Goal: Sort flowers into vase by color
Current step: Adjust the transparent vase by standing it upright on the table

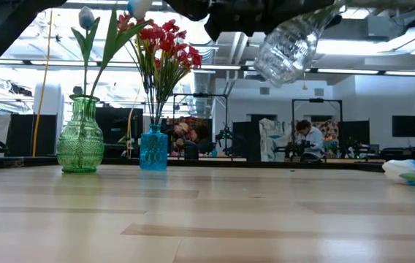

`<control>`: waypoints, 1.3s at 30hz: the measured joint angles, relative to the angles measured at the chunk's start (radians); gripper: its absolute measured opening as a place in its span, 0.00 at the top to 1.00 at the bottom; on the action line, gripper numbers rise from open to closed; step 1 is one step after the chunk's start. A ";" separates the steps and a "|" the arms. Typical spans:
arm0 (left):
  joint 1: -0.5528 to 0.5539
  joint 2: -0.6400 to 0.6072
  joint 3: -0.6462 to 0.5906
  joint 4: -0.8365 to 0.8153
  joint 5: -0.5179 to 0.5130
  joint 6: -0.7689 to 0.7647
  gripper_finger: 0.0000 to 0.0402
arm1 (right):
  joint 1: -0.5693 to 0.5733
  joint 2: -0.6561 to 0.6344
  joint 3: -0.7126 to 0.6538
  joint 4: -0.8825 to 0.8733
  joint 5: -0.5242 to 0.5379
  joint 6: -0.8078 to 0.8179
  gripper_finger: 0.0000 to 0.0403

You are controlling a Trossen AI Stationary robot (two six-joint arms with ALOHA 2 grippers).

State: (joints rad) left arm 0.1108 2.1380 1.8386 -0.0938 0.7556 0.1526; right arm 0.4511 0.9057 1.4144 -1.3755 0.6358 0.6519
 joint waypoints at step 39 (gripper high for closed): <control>0.001 -0.277 -0.001 0.052 -0.087 -0.068 0.63 | -0.002 -0.120 0.000 0.037 0.298 -0.138 0.56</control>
State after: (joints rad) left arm 0.1120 1.8606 1.8381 -0.0422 0.6689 0.0841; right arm 0.4493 0.7858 1.4147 -1.3381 0.9339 0.5140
